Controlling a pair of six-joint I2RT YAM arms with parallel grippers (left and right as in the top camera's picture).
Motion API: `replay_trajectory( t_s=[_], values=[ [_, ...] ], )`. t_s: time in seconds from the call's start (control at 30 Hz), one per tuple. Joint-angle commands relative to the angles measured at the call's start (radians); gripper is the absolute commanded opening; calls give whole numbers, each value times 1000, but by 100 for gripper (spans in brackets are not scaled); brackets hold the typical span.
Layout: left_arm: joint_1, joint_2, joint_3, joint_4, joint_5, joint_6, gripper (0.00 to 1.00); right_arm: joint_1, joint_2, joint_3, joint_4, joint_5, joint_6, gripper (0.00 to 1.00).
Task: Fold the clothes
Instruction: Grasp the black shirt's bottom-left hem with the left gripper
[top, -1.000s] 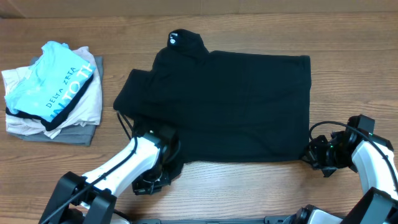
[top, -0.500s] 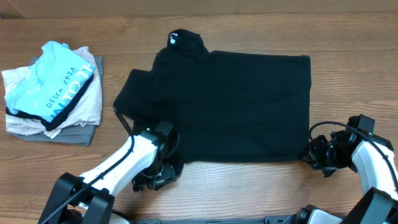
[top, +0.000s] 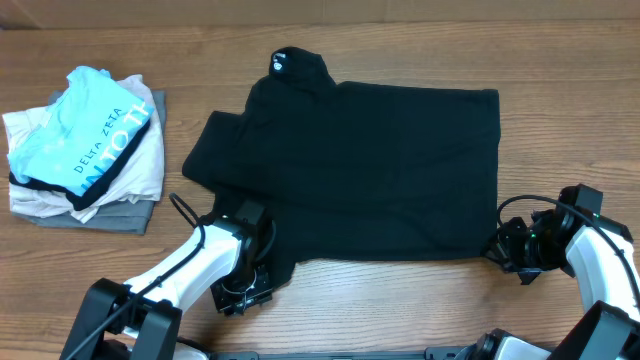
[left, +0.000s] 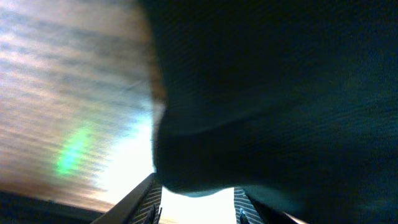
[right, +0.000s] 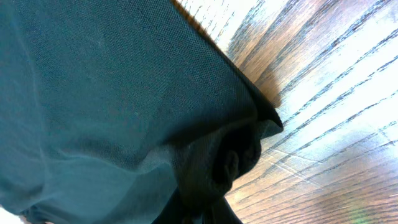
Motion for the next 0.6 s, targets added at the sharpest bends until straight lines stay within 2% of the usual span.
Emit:
replay_trajectory(
  t_s=[0.0, 0.1, 0.37, 0.5, 0.57],
  values=[
    [6, 2, -16, 55, -16, -8, 46, -3, -3, 21, 1, -2, -8, 5],
    [6, 2, 12, 23, -39, 6, 44, -3, -3, 21, -2, -1, -8, 5],
    [6, -4, 113, -93, -149, -15, 49, -3, -3, 21, -3, -1, -8, 5],
    [6, -4, 113, -76, -149, -15, 62, -3, -3, 21, -2, -1, -8, 5],
    [6, -3, 111, -69, -148, -16, 64, -3, -3, 21, -2, -1, -8, 5]
  ],
)
